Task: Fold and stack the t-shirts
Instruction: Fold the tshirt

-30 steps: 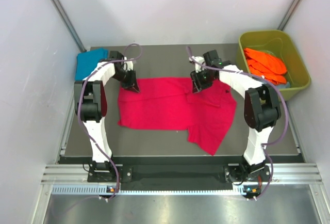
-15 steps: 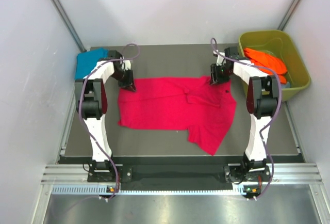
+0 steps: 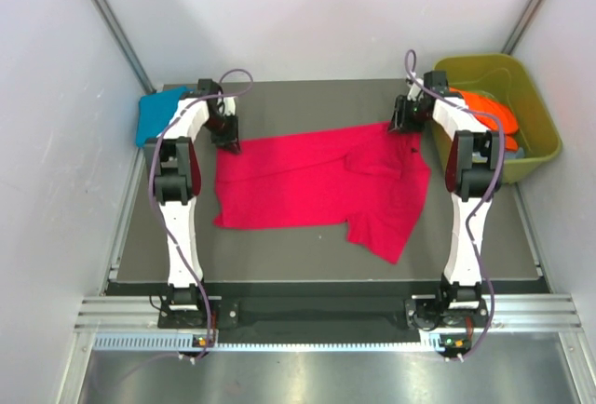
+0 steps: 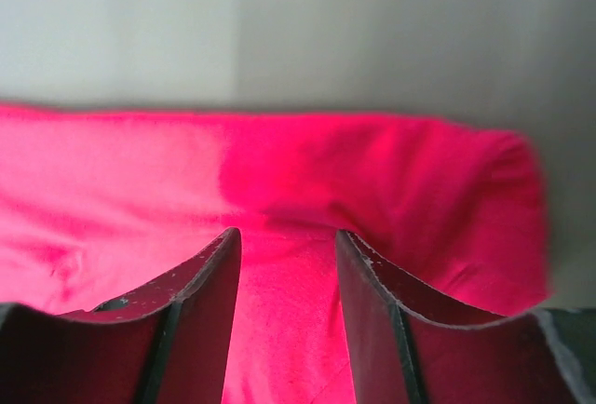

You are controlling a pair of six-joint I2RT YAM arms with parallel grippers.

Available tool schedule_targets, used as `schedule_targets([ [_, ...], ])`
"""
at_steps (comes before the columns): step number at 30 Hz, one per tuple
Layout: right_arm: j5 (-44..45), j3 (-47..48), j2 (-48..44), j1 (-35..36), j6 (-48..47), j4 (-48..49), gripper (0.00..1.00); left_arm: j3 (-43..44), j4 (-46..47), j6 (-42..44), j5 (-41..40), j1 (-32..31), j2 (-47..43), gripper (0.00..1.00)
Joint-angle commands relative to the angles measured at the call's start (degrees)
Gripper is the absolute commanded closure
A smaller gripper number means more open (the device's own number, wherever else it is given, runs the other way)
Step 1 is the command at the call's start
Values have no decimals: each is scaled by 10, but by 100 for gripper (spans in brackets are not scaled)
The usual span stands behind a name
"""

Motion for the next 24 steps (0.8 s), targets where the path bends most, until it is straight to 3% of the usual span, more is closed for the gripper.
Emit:
schedule_targets([
  [1,34,60,51,-25,0,20,53,44,34,41,-95,9,73,76],
  [6,7,138,100,-29,10,-21,51,99,40,63,-120,3,119,75],
  [13,-34,111,84,-23,8,-23,49,160,48,61,-139,2,136,76],
  [16,-40,88,58,-21,5,-22,49,143,50,53,-148,2,71,70],
  [18,-40,73,40,-21,5,-20,48,91,57,45,-162,2,4,53],
  [24,-40,53,22,-21,4,-20,48,7,28,36,-124,6,-85,51],
])
